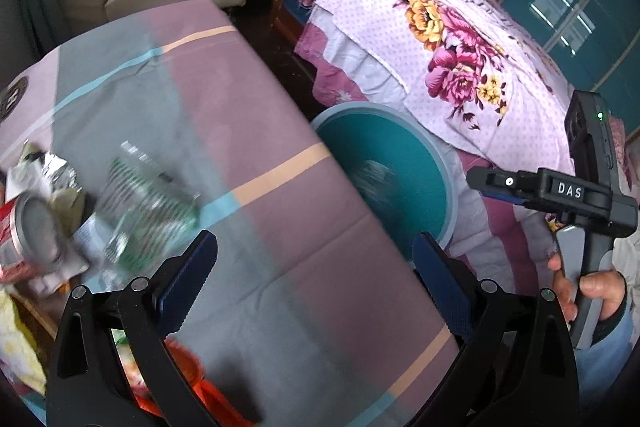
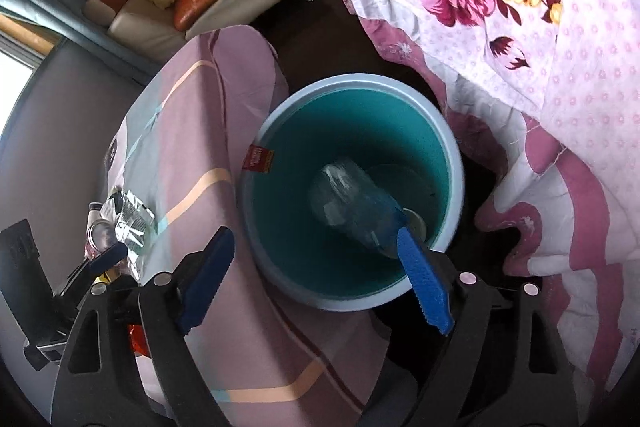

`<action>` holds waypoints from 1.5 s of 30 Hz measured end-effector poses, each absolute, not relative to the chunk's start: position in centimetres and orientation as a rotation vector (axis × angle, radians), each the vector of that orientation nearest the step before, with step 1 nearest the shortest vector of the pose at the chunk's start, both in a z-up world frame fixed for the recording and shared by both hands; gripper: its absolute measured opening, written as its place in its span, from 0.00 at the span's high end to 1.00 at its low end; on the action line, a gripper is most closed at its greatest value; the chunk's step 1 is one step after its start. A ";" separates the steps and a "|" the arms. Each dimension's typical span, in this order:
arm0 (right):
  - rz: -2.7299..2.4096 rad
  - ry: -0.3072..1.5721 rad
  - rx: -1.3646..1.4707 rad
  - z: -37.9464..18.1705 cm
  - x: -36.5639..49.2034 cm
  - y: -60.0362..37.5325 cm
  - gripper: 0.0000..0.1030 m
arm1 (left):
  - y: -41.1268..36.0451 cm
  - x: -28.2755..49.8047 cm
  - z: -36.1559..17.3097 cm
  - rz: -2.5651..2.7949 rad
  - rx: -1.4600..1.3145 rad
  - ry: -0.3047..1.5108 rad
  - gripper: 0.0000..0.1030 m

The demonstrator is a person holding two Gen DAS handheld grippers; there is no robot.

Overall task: Collect trash
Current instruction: 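Return to the table and grasp the milk carton with the left tool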

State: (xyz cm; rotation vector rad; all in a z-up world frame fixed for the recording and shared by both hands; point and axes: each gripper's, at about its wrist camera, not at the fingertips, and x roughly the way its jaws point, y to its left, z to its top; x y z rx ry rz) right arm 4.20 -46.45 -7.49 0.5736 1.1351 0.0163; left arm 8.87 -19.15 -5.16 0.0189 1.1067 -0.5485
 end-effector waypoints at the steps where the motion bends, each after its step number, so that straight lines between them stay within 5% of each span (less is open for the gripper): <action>1: 0.016 1.133 0.570 -7.3 4.2 -46.1 0.23 | -18.4 8.5 -5.0 -0.541 0.012 1.104 0.05; 25: 0.320 1.180 0.227 -2.0 4.6 -26.3 0.22 | 3.3 0.4 -4.9 -0.115 -0.297 1.191 0.05; 45: 0.480 1.226 0.189 -4.0 4.4 -23.5 0.21 | 5.6 -1.5 -6.7 0.301 -0.555 1.192 0.05</action>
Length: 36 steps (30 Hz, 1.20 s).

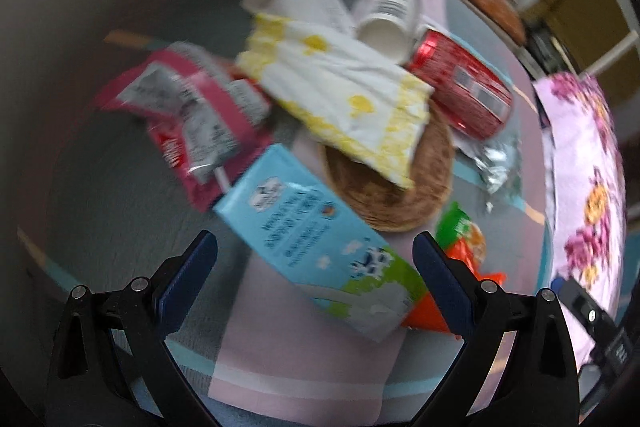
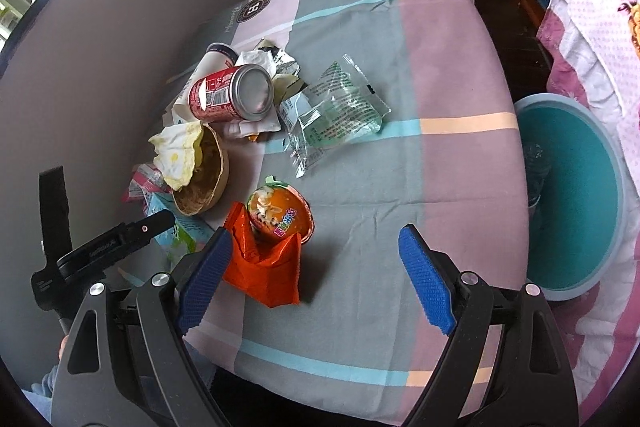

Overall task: Collect trash
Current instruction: 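Return to the table and grasp the milk carton with the left tool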

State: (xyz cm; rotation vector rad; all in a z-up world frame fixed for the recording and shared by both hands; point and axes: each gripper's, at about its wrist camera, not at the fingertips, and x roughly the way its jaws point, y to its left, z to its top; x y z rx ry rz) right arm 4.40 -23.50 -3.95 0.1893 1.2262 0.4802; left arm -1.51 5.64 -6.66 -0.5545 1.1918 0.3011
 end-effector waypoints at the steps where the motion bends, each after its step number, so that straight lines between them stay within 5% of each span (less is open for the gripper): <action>1: 0.483 1.227 0.193 -4.1 4.5 -23.6 0.21 | 5.8 -1.5 -6.9 0.310 -0.575 1.200 0.05; 24: 0.527 1.239 0.197 -4.1 4.4 -22.6 0.21 | 6.8 -3.9 -9.3 0.211 -0.467 1.289 0.05; 28: 0.532 1.244 0.162 -3.6 4.1 -21.3 0.21 | 7.7 -4.8 -9.0 0.180 -0.461 1.261 0.27; 34: 0.533 1.256 0.093 -3.3 3.8 -19.2 0.21 | 9.8 -3.1 -9.2 0.155 -0.487 1.222 0.27; 36: 0.531 1.258 0.060 -3.1 3.8 -18.5 0.21 | 9.7 -3.2 -8.8 0.118 -0.462 1.201 0.36</action>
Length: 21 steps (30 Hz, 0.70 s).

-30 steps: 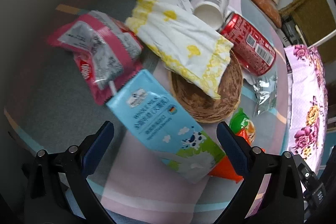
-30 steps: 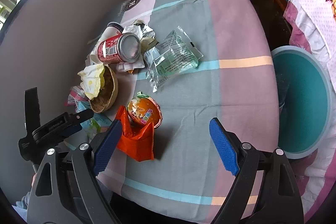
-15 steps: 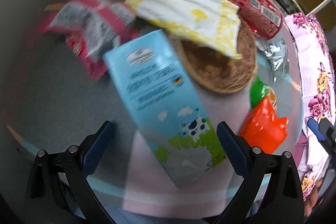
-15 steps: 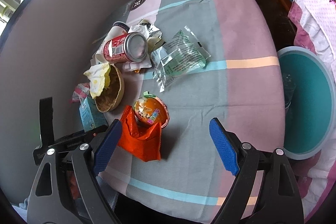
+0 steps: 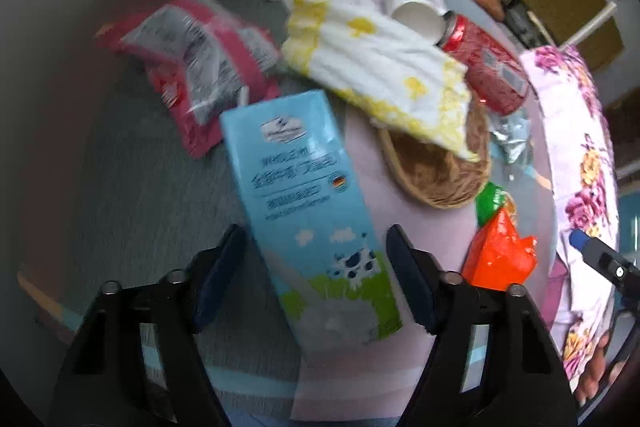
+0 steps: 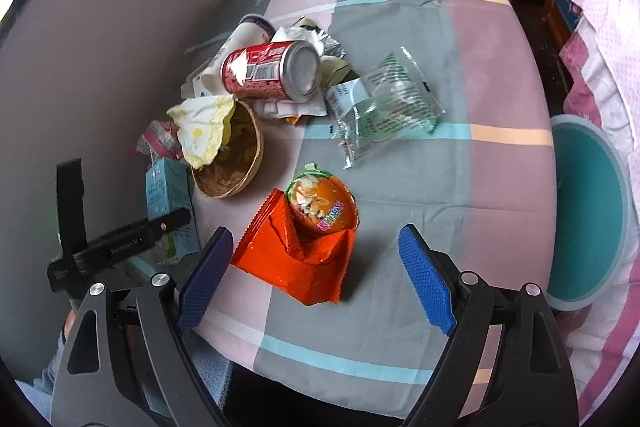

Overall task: Collect trash
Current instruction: 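Return to the table and grasp the milk carton with the left tool, then grasp the red cola can with the right tool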

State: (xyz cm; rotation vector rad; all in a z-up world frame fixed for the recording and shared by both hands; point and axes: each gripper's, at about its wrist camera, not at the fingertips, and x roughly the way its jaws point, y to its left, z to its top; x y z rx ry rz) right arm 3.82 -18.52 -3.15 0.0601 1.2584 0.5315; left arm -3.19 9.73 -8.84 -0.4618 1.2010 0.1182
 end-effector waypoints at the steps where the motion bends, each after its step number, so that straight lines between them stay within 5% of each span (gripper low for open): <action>1: 0.529 1.258 0.040 -3.1 3.9 -18.1 0.21 | 9.3 -3.2 -8.5 0.084 -0.428 1.192 0.37; 11: 0.521 1.216 -0.155 -1.2 5.9 -15.1 0.21 | 9.2 -3.6 -2.3 -0.155 -0.350 1.010 0.38; 21: 0.626 1.171 -0.511 -1.7 10.5 -7.0 0.21 | 13.2 0.2 -2.5 -0.171 -0.357 0.941 0.38</action>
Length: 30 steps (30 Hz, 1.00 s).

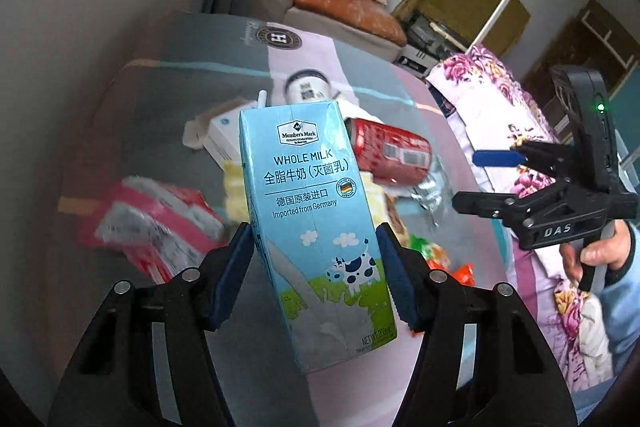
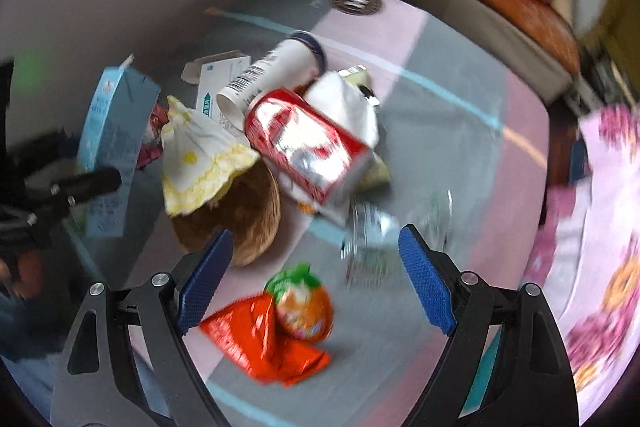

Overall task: Collect trash
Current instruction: 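Grasp the red cola can with the right tool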

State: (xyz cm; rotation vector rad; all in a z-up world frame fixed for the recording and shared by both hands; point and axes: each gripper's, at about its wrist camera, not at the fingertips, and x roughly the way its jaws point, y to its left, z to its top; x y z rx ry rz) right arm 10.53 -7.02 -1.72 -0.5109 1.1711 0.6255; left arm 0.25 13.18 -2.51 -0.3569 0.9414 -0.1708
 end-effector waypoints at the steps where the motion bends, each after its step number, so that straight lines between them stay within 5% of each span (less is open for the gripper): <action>1: 0.637 1.170 -0.539 -1.9 10.9 -6.3 0.21 | 13.2 1.2 -2.6 -0.169 -0.361 0.946 0.38; 5: 0.673 1.181 -0.654 -3.3 12.5 -3.5 0.22 | 14.6 2.1 -3.5 -0.165 -0.379 0.963 0.38; 8: 0.683 1.195 -0.717 -4.5 13.8 -2.0 0.35 | 15.5 2.2 -3.9 -0.172 -0.394 0.967 0.38; 15: 0.709 1.234 -0.735 -6.7 15.0 -0.7 0.38 | 16.0 2.5 -4.5 -0.176 -0.417 0.981 0.38; 30: 0.627 1.142 -0.306 -0.7 13.1 -9.5 0.39 | 10.8 2.4 -1.3 -0.230 -0.325 0.952 0.38</action>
